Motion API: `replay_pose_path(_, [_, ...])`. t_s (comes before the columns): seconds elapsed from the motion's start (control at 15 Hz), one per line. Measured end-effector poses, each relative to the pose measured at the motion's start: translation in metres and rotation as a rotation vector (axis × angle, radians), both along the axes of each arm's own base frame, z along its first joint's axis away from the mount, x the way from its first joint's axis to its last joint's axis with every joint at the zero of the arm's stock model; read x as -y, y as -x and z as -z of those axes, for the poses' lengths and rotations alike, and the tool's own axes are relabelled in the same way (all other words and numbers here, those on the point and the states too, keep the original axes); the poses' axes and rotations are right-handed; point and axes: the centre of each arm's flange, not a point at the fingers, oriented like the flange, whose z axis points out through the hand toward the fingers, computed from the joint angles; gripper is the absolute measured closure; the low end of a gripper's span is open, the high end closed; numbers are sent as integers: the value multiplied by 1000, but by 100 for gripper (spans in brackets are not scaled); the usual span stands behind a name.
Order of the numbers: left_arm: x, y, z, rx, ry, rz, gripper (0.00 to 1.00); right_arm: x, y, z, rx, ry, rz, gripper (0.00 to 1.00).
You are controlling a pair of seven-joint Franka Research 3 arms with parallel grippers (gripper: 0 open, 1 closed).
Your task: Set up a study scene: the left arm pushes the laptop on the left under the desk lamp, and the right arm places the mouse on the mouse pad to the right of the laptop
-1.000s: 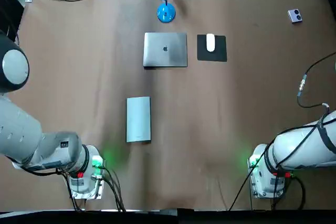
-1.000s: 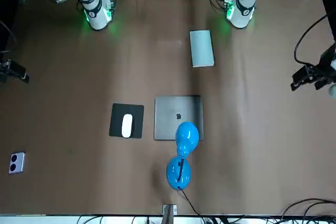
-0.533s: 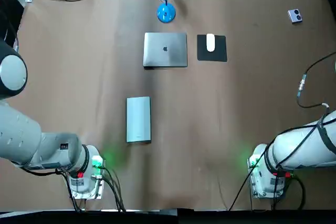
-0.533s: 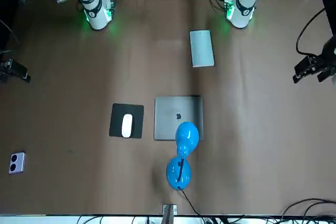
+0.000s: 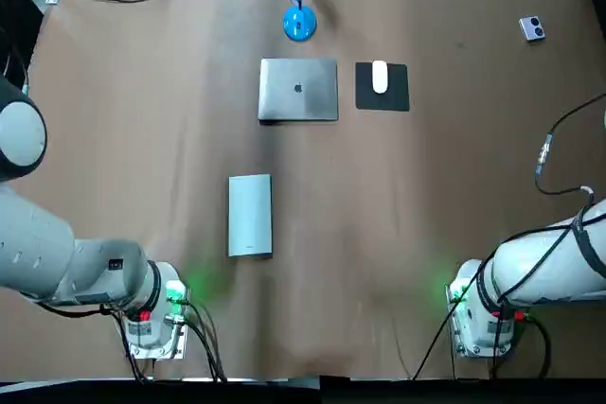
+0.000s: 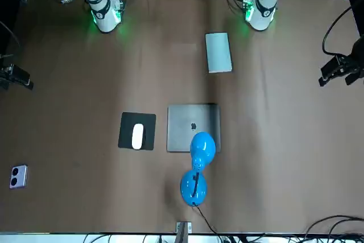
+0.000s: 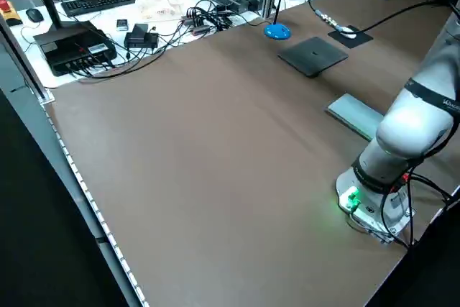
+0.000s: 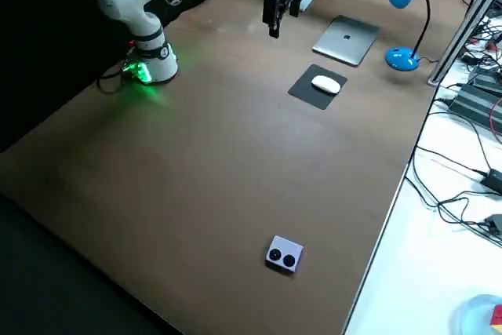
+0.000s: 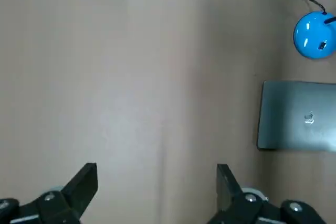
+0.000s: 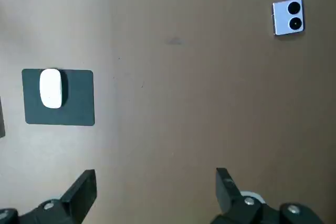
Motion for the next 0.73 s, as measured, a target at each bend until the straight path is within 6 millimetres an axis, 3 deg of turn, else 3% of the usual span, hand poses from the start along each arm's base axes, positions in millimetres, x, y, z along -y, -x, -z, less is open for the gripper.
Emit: replay_pose_path(0.73, [6,-2,0,14,0,10,0,0,0,1,-2,-3,0,0])
